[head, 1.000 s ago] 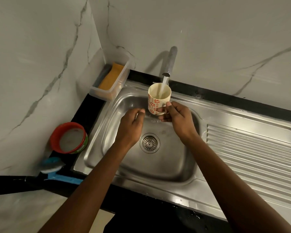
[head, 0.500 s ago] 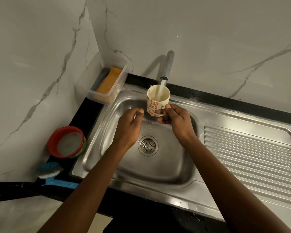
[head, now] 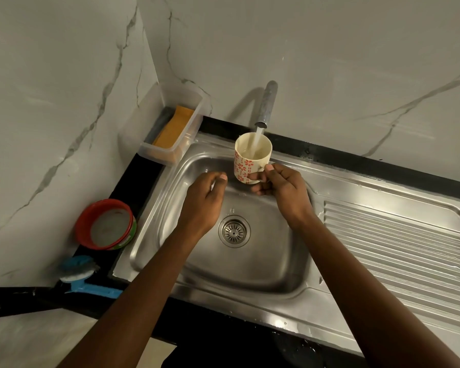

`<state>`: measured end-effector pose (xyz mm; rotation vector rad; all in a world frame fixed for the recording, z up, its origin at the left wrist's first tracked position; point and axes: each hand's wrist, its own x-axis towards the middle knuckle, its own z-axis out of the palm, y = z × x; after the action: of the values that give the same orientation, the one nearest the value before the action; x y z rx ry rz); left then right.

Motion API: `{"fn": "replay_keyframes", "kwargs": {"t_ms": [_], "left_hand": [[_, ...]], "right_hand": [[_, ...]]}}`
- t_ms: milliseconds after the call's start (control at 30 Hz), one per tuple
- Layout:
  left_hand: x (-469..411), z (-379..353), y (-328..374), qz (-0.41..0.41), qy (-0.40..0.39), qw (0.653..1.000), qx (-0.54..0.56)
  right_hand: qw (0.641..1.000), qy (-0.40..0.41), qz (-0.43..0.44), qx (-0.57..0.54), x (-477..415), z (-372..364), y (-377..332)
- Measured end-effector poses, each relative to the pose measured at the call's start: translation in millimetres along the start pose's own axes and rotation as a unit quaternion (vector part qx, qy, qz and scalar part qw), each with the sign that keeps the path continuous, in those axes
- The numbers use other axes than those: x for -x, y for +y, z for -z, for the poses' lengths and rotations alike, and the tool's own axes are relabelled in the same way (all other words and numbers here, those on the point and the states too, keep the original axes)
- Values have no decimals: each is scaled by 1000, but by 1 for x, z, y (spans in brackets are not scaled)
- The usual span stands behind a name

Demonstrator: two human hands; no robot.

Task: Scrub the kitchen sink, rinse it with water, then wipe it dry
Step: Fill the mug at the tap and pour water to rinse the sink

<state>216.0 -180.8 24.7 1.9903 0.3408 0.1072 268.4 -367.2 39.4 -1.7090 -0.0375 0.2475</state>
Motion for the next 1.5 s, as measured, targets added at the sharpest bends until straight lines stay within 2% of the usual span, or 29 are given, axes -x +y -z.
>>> {"fn": "replay_keyframes", "kwargs": {"t_ms": [1500], "left_hand": [[-10, -6, 10, 4, -20, 1000, -3]], "right_hand": [[1000, -28, 10, 10, -11, 9, 1]]}}
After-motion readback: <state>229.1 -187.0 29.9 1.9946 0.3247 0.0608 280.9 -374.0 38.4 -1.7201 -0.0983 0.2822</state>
